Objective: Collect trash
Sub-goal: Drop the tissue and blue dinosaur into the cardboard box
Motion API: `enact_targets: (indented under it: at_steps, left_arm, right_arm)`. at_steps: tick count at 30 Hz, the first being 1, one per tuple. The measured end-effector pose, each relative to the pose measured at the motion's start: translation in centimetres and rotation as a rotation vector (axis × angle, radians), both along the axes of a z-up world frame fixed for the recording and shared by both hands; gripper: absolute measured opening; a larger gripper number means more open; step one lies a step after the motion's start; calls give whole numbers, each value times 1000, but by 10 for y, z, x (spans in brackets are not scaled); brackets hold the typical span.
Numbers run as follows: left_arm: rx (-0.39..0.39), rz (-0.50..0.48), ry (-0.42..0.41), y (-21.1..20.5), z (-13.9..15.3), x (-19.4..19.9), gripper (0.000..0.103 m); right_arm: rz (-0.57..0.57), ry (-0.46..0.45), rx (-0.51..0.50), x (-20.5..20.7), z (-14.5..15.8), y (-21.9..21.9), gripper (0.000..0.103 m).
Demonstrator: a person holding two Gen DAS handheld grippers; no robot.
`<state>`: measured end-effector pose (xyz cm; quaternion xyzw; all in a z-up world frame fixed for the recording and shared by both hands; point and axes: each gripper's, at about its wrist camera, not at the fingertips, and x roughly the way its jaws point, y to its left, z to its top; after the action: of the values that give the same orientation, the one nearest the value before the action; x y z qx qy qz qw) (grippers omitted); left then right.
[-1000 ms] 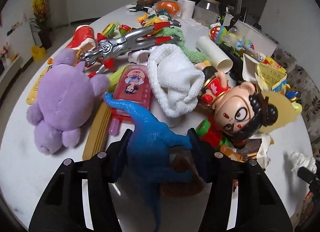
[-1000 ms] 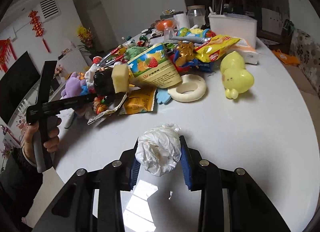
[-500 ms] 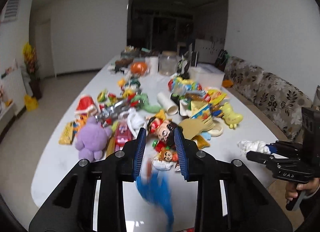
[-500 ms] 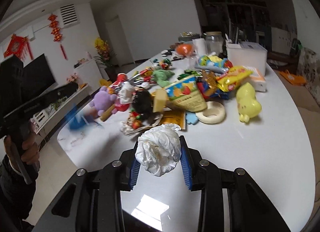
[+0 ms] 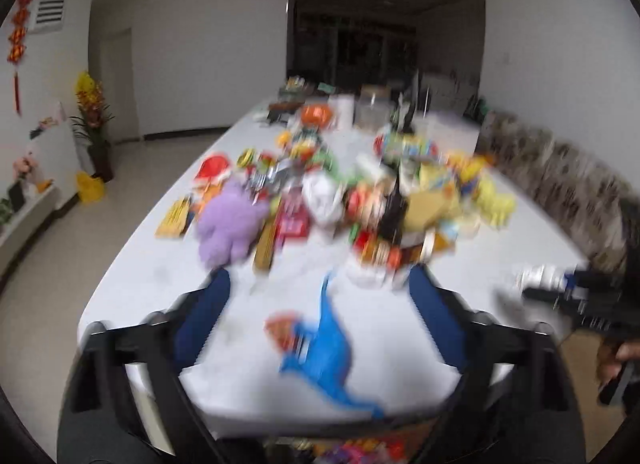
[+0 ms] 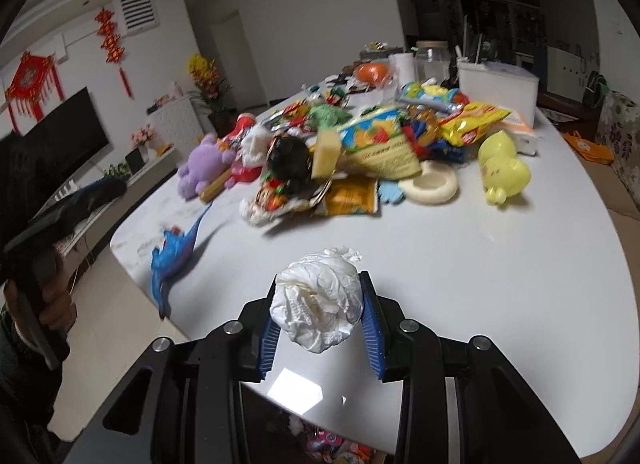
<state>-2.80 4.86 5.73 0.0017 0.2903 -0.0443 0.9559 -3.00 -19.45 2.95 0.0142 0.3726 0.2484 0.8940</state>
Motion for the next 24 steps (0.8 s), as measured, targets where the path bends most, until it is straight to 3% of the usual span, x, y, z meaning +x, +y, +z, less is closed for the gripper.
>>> enact_targets:
  at_steps: [3,6,7,9,11,14,19,22,24]
  left_arm:
    - [67,10,92,-11,-35,-1,89]
    - [48,38,188,-9,-70,23,88]
    - [23,57,232,-5,-82,35,83]
    - [13,64,183,-1,-82,42,59]
    - [-31,56,191,4,-80,49,54]
    - [-90,57,144,11,-53,45,54]
    - [-37,-40,-150,-2,49,2,54]
    - [-26,-96,-197,-11,73,-17,54]
    - [-36,-130,-173,-17,68,-30,54]
  right_arm:
    - [11,24,4,-2,-9,4,36]
    - [5,38,15,-3,-13,5,36]
    - [2,43,20,-4,-13,4,36]
    - [-4,42,23,-5,-12,3,36]
    - [-11,40,24,-7,-12,2,36]
    - [-17,39,26,-8,-13,2,36]
    - [-4,22,35,-7,-4,6,36]
    - [10,-10,66,-14,11,7,36]
    - [22,-20,78,-22,18,7,36]
